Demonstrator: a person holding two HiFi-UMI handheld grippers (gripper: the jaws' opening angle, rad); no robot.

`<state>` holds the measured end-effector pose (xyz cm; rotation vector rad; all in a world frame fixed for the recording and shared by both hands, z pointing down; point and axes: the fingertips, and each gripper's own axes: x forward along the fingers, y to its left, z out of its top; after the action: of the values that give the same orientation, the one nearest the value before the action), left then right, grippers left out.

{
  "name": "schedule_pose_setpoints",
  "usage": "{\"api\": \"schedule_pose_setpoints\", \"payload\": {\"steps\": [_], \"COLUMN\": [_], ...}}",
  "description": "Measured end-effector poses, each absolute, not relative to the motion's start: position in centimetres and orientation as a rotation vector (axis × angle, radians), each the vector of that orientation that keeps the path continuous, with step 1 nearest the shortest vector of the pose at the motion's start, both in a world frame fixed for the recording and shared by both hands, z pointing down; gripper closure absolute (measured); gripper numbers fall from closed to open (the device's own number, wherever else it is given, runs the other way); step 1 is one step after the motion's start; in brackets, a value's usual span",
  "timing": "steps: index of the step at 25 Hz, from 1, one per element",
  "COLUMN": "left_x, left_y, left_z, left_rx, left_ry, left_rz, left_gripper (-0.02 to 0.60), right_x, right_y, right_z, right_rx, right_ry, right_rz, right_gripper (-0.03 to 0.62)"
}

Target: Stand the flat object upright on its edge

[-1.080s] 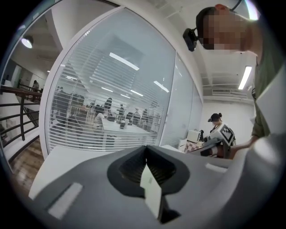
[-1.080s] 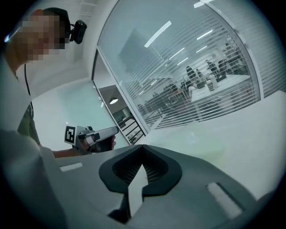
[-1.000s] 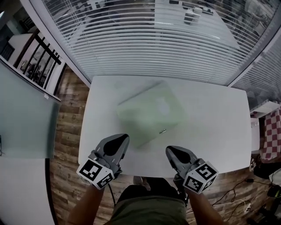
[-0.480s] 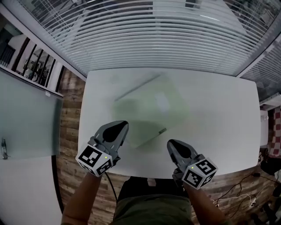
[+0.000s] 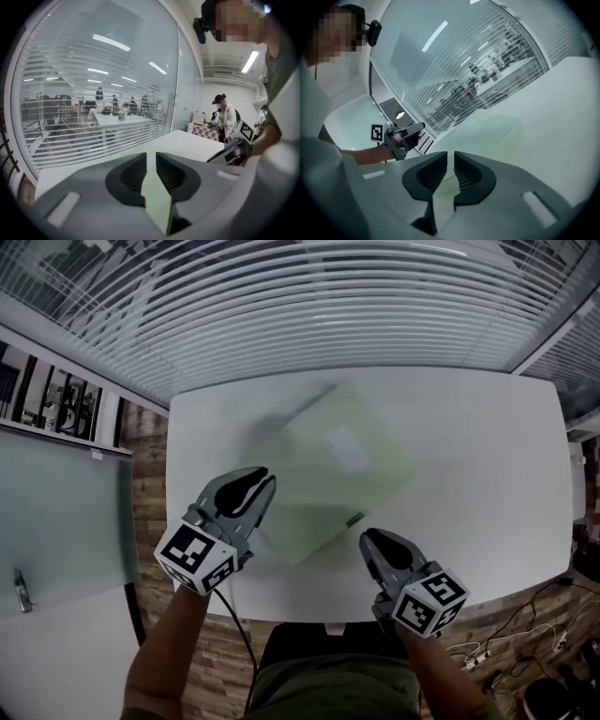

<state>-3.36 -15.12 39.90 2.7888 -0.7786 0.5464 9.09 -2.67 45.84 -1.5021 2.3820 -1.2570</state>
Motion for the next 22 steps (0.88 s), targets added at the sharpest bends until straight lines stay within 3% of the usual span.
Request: {"api": "schedule_pose_setpoints", "payload": {"steps": [7, 18, 22], "left_x": [-3.0, 0.2, 1.0], "left_y": [-18.7, -23.3, -24.7], "left_z": [40.9, 44.4, 46.1], "left_rx": [2.814, 2.829, 2.816], "left_ry": [-0.652, -0.477, -0.405], "left_rz": [0.639, 0.757, 0.800], "left_gripper": [0.518, 0.432, 0.392], "right_x": [8.6, 9.5, 9.7], "right_y": [-2.9, -3.5, -4.0], "right_z": [47.5, 50.9, 51.1], "right_rx": [-1.584, -1.668, -1.700], "right_ry": [2.264, 2.083, 2.045], "right_rz": [-1.324, -1.445, -1.451], "right_gripper": [0.534, 0.416, 0.414]}}
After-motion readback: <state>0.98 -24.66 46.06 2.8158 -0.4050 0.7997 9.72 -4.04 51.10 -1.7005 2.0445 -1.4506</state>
